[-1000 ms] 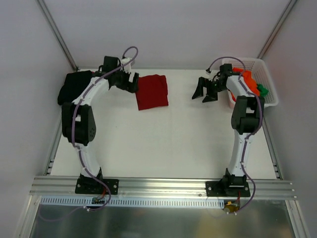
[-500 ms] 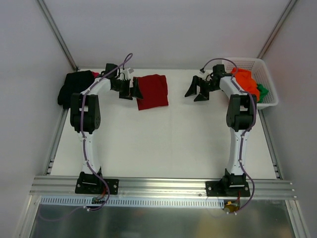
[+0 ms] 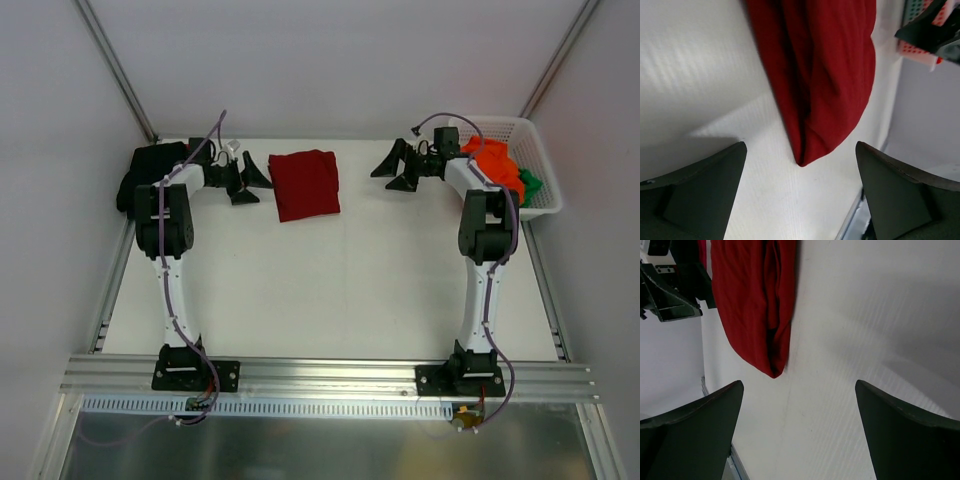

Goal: Fold and stack the t-shirts
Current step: Fold the tshirt

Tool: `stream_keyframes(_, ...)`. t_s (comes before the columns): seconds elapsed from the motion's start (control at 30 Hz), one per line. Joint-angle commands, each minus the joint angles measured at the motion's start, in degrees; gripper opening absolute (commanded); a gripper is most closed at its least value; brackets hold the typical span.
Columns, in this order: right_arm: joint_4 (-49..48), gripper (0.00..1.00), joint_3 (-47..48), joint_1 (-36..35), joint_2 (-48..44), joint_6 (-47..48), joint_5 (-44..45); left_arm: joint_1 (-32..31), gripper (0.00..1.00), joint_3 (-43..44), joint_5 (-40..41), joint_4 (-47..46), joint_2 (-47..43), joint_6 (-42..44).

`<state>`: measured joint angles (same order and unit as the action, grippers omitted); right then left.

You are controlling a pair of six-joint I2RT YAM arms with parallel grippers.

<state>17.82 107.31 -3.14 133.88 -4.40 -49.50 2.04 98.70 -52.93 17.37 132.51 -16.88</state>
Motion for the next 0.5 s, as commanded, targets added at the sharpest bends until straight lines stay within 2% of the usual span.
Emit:
stream_keyframes(0.0, -7.01, 0.99, -0.25, 0.41, 1.55, -6.23, -3.50, 3.75, 0.94, 2.20, -4.47, -6.11, 4.86, -10.18)
stream_keyframes(0.13, -9.12, 0.99, -3.50, 0.50, 0.25, -5.88, -3.24, 4.02, 0.93, 4.75, -3.60, -6.91, 6.62, -13.08)
stream_keyframes(0.3, -10.53, 0.99, -5.88, 0.41, -2.48, -5.62, -2.27, 2.79, 0.98, 8.00, -2.62, -6.82, 8.64, -14.75)
stream_keyframes(0.47, -10.27, 0.99, -6.15, -0.03, -4.07, -5.44, -1.31, -0.89, 0.99, 9.23, 0.89, -3.05, 8.03, -11.86)
